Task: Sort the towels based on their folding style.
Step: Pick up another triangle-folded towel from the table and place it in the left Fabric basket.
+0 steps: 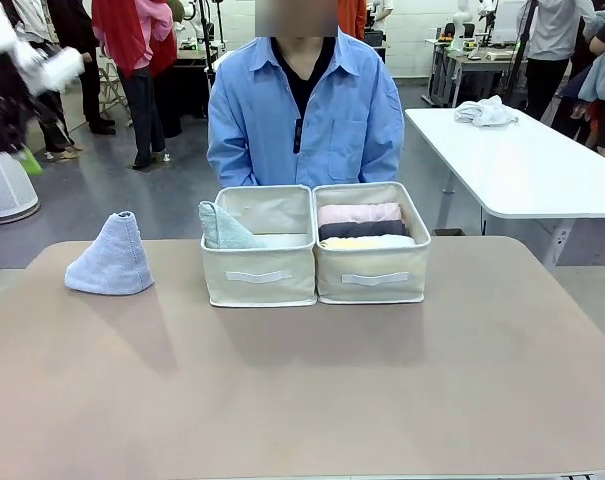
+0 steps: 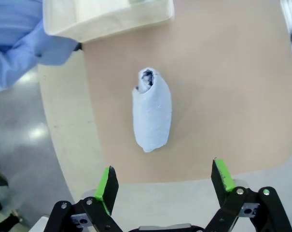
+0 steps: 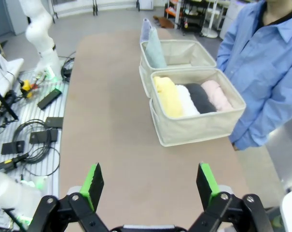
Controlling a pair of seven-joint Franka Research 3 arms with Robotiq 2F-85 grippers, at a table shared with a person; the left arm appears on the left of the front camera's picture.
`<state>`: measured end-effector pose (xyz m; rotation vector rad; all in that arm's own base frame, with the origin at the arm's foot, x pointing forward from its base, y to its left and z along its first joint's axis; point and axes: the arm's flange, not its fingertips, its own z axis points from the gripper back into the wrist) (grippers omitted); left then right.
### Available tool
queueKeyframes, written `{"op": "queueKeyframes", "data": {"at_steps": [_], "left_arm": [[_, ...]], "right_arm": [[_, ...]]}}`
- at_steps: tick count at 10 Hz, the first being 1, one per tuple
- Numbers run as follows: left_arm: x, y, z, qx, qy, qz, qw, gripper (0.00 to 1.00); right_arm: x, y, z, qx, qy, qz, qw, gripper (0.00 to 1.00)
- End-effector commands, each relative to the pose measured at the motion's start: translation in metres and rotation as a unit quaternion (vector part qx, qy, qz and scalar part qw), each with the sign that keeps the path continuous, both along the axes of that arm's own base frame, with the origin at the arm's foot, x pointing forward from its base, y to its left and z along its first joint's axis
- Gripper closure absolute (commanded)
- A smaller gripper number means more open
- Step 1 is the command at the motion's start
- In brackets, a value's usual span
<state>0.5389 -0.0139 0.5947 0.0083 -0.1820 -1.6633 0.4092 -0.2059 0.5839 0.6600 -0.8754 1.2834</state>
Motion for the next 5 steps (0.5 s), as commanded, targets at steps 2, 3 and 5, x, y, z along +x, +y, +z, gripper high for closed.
{"op": "queueKeyframes", "data": {"at_steps": [2, 3, 5], "left_arm": [[0.002, -0.031, -0.055, 0.056, 0.005, -0.009, 0.998, 0.00], [0.003, -0.046, -0.072, 0.055, -0.001, -0.008, 0.998, 0.00], [-0.002, -0.061, -0.094, 0.060, -0.018, -0.014, 0.998, 0.00]], "right_arm": [[0.000, -0.002, 0.000, -0.003, -0.001, 0.009, 1.000, 0.00], [0.000, -0.002, 0.000, -0.003, -0.001, 0.009, 1.000, 0.00], [0.000, -0.002, 0.000, -0.003, -0.001, 0.009, 1.000, 0.00]]}}
